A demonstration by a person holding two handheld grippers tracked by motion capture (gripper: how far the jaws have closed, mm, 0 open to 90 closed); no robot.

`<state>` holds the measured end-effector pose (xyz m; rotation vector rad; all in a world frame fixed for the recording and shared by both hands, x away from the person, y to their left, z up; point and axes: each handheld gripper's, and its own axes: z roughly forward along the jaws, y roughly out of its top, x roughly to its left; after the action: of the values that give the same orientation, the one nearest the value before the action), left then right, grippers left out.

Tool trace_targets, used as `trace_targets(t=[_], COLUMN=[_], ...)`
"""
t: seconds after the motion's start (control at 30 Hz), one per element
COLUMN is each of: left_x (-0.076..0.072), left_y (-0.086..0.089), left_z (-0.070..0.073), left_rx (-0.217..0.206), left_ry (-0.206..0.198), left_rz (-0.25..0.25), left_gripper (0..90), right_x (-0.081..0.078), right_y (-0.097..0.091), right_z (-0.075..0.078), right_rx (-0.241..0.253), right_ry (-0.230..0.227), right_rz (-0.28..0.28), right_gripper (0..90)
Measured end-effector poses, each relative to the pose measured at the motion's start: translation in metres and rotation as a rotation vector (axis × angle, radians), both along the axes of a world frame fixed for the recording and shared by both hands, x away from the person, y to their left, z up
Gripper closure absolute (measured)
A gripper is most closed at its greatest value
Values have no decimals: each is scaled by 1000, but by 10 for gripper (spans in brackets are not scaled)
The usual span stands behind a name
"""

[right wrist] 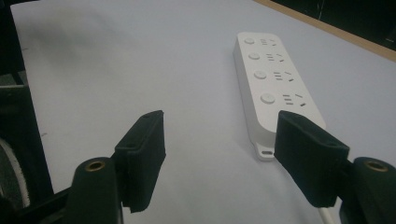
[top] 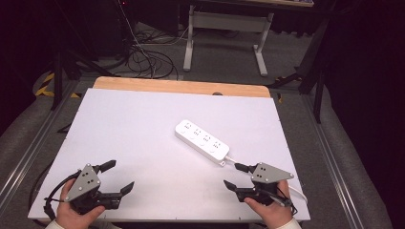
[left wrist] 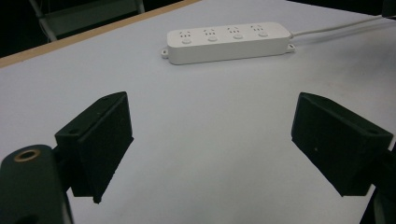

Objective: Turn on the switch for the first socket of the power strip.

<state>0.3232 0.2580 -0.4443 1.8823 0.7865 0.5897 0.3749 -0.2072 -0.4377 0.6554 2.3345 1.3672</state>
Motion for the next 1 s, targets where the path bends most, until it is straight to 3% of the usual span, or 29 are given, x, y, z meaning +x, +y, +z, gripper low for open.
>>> trace_targets(t=[0.2,0.9,0.97,1.0], left_x=[0,1,1,1], left_y=[0,0,0,0], left_z=[0,-1,-1,-1], left_rx=[0,3,2,4], left_ry=[0,7,8,10], left_rz=[2,4,3,3], left_gripper=[133,132,132,132], right_x=[6,28,30,32], right_y=[2,8,10,11], right_z=[8,32,34,36], right_rx=[3,9,2,-8], right_ry=[9,-9,-10,-18], right_rz=[1,-14,-12,5], right_gripper=[380,384,419,478])
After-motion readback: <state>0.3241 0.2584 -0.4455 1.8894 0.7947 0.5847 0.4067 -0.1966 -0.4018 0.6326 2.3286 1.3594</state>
